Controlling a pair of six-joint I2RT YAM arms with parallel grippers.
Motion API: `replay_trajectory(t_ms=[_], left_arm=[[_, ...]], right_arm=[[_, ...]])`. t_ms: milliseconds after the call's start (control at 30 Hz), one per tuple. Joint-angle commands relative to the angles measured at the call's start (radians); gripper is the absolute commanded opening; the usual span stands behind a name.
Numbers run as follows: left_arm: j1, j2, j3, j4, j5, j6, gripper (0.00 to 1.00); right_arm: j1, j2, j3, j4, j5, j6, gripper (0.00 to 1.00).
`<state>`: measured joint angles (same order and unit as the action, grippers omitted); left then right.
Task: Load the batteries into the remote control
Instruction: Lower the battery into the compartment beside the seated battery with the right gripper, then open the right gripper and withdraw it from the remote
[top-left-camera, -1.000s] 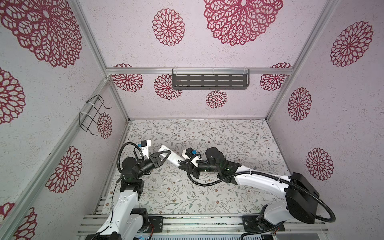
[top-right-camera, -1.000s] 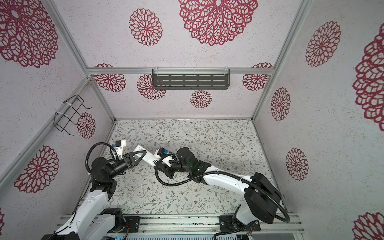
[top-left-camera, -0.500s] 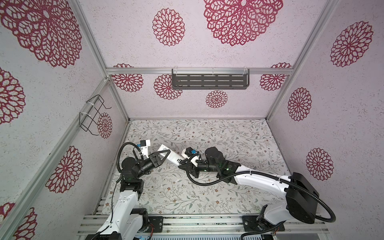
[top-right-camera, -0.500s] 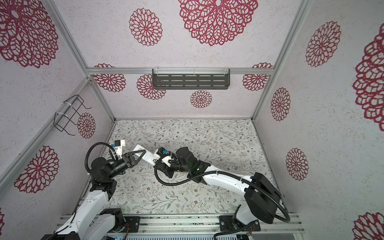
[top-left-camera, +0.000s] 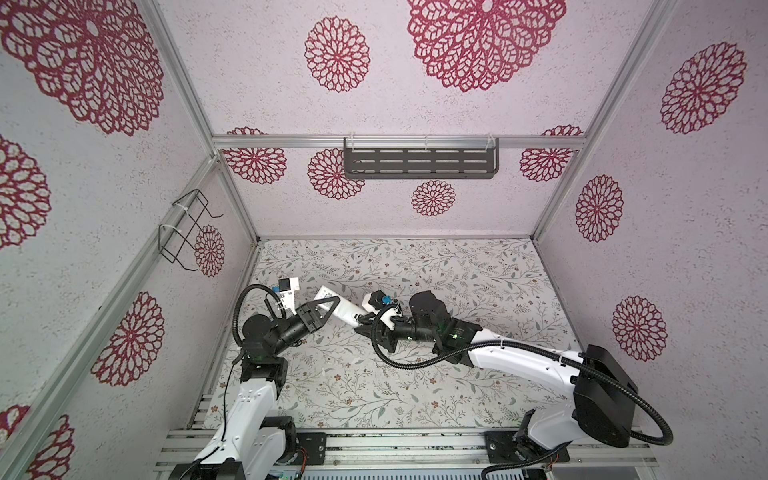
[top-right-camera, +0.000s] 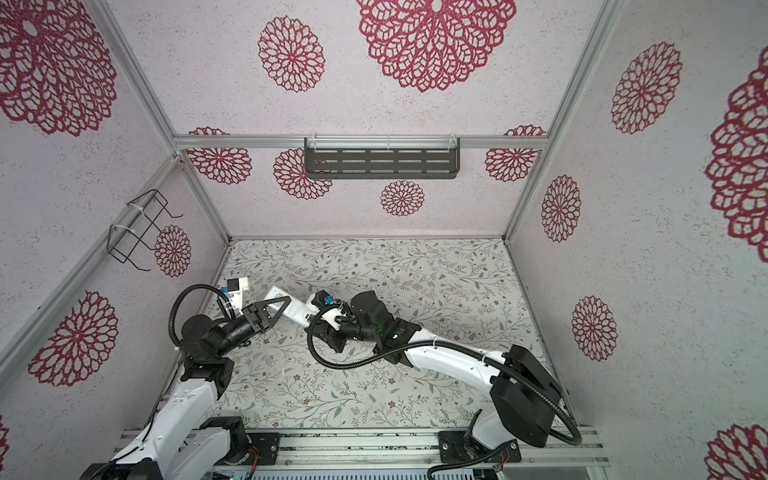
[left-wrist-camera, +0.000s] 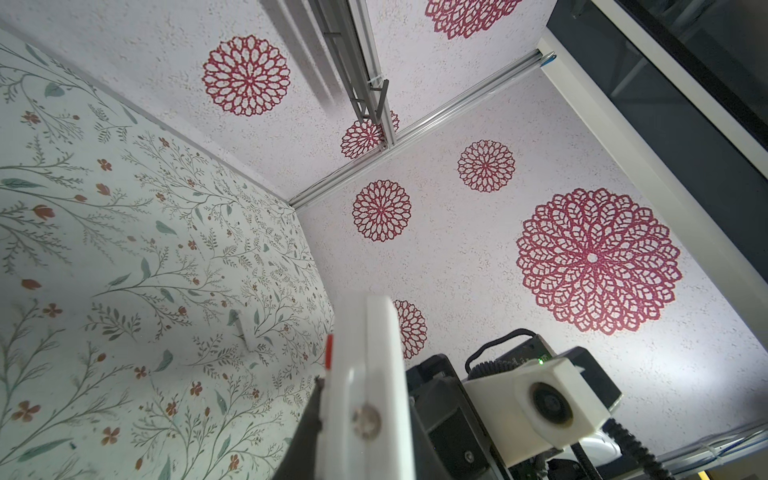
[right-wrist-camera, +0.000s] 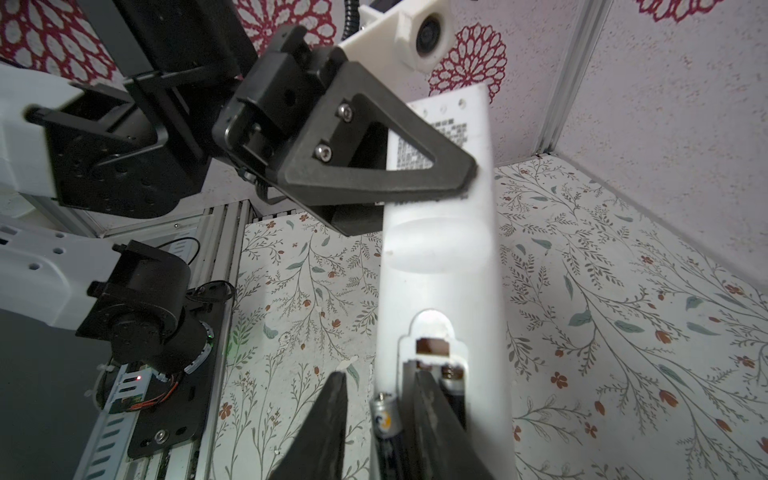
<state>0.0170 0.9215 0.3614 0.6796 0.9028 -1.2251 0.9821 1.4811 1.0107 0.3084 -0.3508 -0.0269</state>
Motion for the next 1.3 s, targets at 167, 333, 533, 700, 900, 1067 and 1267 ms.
replay_trajectory(t_ms=[167,333,533,700,900,1067,1267], left_arm=[[0.001,0.007,-0.002,0.078,0.042,-0.038,0.05],[0.002,0.008,-0.002,0.078,0.043,-0.039,0.05],[0.002,0.01,0.0,0.079,0.042,-0.039,0.05],[0.002,0.016,0.002,0.083,0.042,-0.039,0.05],[0.003,0.017,0.001,0.085,0.042,-0.039,0.05],[0.002,0.017,-0.001,0.087,0.041,-0.04,0.05],[0.003,0.017,-0.001,0.089,0.039,-0.041,0.05]], right_arm=[[-0.015,-0.01,0.037,0.035,0.102,-0.014,0.34],[-0.022,-0.018,0.042,0.047,0.118,-0.01,0.37],[-0.033,-0.016,0.051,0.047,0.139,-0.013,0.38],[-0.056,-0.033,0.056,0.055,0.119,0.014,0.41],[-0.068,-0.071,0.051,0.051,0.074,0.04,0.44],[-0.074,-0.105,0.033,0.033,0.064,0.077,0.46],[-0.074,-0.147,0.028,-0.107,0.051,0.056,0.41]])
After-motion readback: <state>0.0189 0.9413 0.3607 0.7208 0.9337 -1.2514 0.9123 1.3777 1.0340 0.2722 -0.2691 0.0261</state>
